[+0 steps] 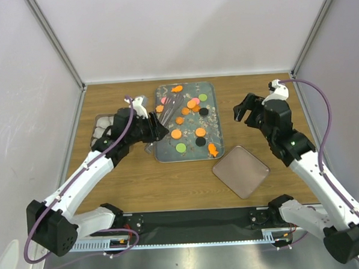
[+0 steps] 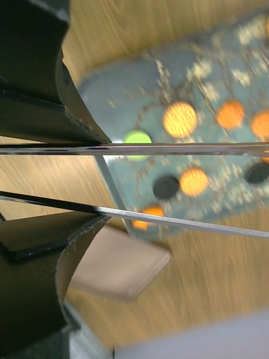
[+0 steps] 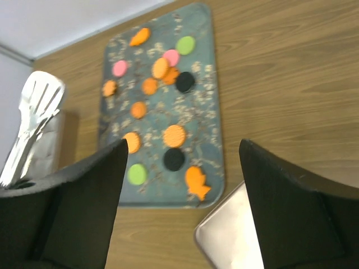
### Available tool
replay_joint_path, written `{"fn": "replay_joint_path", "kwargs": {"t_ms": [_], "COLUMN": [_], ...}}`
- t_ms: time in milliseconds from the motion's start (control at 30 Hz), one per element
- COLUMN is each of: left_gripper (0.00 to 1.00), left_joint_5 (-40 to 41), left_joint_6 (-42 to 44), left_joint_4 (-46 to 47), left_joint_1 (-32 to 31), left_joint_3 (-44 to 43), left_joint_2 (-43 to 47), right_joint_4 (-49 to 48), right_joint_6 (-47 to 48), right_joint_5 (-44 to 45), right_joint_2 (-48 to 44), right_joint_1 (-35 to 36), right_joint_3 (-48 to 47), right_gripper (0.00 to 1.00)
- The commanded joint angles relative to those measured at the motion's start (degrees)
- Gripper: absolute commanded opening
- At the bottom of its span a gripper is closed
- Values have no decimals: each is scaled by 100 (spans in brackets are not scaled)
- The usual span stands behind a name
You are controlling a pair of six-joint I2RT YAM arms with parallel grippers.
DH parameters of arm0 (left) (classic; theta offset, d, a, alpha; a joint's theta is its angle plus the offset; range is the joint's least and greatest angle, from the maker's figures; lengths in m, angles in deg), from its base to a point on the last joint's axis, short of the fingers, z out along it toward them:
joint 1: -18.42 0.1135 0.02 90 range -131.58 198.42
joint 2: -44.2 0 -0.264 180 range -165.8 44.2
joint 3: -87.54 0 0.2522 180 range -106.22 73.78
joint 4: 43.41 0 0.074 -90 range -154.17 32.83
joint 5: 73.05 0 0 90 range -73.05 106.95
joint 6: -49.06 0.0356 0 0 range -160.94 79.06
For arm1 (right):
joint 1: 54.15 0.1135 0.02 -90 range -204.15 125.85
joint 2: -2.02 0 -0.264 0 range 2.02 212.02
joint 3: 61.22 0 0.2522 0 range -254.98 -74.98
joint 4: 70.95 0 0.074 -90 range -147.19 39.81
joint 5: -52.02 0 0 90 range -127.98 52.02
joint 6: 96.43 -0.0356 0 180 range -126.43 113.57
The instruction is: Pack the cookies
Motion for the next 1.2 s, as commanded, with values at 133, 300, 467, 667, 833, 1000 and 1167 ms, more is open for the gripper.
{"fn": "replay_joint_path", "kwargs": {"t_ms": [133,300,467,667,833,1000,1167], "left_gripper": [51,51,51,51,52,52,52], "left_joint_5": [1660,2090,2372,2750,2917,3058,3146], "left_joint_6": [642,739,739,686,722,748,766], "left_joint_4": [-704,-880,-819,-836,-888,-898,-924], "left_joint_1": [-478,-751,-1146,-1410,-1594,-1683,-1788], "left_joint_3": [58,137,383,401,261,164,58], "left_joint_2": [-112,-340,-508,-780,-1139,-1378,-1580], "right_joint_4": [284,276,188,135,117,135,143], "right_joint_6": [853,906,889,880,880,889,889], "right_joint_5": [-1614,-2070,-2387,-2598,-2660,-2704,-2739], "right_joint_2": [490,508,535,552,578,570,587], "right_joint_1": [-931,-1169,-1344,-1415,-1442,-1468,-1503], "right_joint_3": [-194,-115,-27,26,52,26,35], "right_gripper": [84,84,84,84,84,84,84]}}
